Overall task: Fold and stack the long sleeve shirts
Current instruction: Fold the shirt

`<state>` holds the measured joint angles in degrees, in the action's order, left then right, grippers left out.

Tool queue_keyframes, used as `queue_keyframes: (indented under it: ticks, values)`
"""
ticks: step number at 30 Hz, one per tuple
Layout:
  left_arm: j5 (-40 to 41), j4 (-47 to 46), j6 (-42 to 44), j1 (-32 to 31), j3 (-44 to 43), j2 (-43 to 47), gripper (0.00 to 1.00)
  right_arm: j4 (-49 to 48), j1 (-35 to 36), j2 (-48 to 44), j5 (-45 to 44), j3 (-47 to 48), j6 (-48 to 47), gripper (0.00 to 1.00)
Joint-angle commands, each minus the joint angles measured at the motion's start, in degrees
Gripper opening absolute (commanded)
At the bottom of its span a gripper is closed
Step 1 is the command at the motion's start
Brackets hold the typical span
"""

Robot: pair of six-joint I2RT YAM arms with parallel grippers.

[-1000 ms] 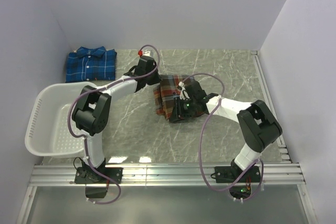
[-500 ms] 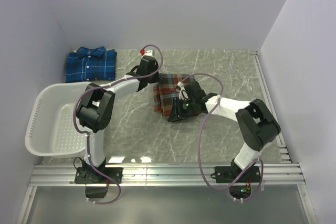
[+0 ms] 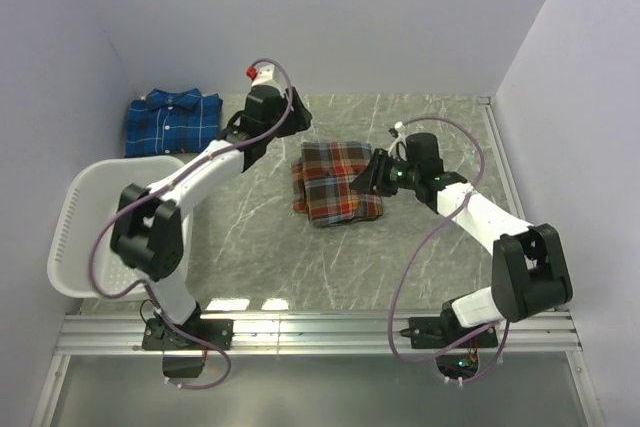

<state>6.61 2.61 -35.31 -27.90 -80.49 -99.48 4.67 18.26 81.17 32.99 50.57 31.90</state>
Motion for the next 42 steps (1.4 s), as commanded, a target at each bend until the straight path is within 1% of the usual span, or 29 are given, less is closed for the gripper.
queue_keyframes:
  ticks: [1, 2, 6, 7, 8, 10, 12, 13, 14, 16, 17, 19, 21, 23, 24, 30, 34, 36, 38, 41, 42]
  values:
    - [-5.1, 4.8, -3.4, -3.5, 3.8, 6.2, 0.65, -8.1, -2.1, 1.8, 6.4, -4.1, 4.7, 0.41]
    - [-5.1, 5.7, -3.4, -4.6, 4.8, 6.9, 0.65, -8.1, -2.3, 2.1, 6.6, -4.1, 5.2, 0.41]
    - [-13.5, 8.5, -2.1, -9.4, 9.4, 8.4, 0.60, -11.5, -2.8, 4.3, 8.0, -5.6, 6.8, 0.42]
    - [-16.8, 9.1, -1.4, -10.4, 10.9, 8.3, 0.59, -12.3, -2.9, 5.1, 8.4, -5.9, 7.1, 0.41]
    - [-18.0, 9.4, -1.1, -12.2, 11.4, 7.9, 0.58, -13.1, -2.9, 5.5, 8.6, -6.3, 7.4, 0.41]
    - [-20.0, 9.1, 0.5, -13.9, 12.9, 6.3, 0.57, -15.1, -3.3, 7.0, 8.5, -7.2, 7.7, 0.42]
    - [-20.1, 9.3, 0.4, -15.3, 13.3, 3.7, 0.53, -16.7, -3.8, 8.6, 8.9, -8.0, 7.8, 0.42]
    - [-20.5, 9.3, -0.1, -15.3, 13.6, 2.6, 0.51, -17.5, -4.2, 10.6, 9.4, -8.4, 8.1, 0.42]
    - [-19.7, 9.7, -0.4, -15.3, 13.6, 1.7, 0.47, -19.1, -4.5, 11.5, 9.8, -8.6, 8.4, 0.42]
    - [-18.7, 10.7, -0.6, -14.8, 13.1, -1.2, 0.44, -20.1, -5.3, 14.4, 10.9, -9.7, 9.1, 0.41]
    - [-17.0, 11.0, -0.8, -14.5, 13.0, -2.2, 0.42, -20.2, -5.6, 15.4, 11.1, -10.0, 9.1, 0.41]
    - [-16.2, 12.9, -1.8, -13.2, 13.2, -4.8, 0.39, -18.5, -6.1, 18.6, 11.8, -9.6, 8.4, 0.41]
    - [-17.6, 12.2, -3.0, -10.2, 15.4, -6.3, 0.36, -16.7, -6.5, 20.4, 12.2, -9.3, 8.4, 0.41]
    - [-18.8, 11.5, -4.8, -6.9, 17.0, -6.6, 0.34, -17.2, -7.1, 22.3, 12.5, -10.1, 9.5, 0.41]
    - [-18.4, 11.5, -5.1, -6.3, 18.1, -6.6, 0.33, -18.8, -7.5, 22.7, 12.9, -11.0, 10.5, 0.41]
    - [-17.2, 12.2, -5.5, -4.9, 18.4, -7.3, 0.32, -21.9, -8.8, 23.5, 14.4, -12.9, 11.3, 0.40]
    - [-16.9, 12.2, -6.0, -4.7, 18.1, -6.8, 0.31, -21.8, -9.2, 20.7, 14.4, -13.3, 10.1, 0.38]
    - [-16.9, 12.4, -5.9, -4.8, 17.6, -5.0, 0.32, -20.5, -9.6, 19.1, 14.6, -13.1, 8.9, 0.36]
    - [-16.7, 13.4, -5.5, -4.7, 16.9, -3.6, 0.36, -19.4, -9.9, 16.2, 15.2, -12.6, 8.2, 0.36]
    - [-16.3, 14.4, -4.7, -4.8, 14.5, -0.3, 0.42, -15.4, -10.0, 11.6, 14.1, -9.8, 6.3, 0.35]
    - [-16.2, 15.3, -4.3, -4.7, 12.4, 0.9, 0.44, -13.9, -9.9, 9.6, 13.8, -8.0, 5.7, 0.35]
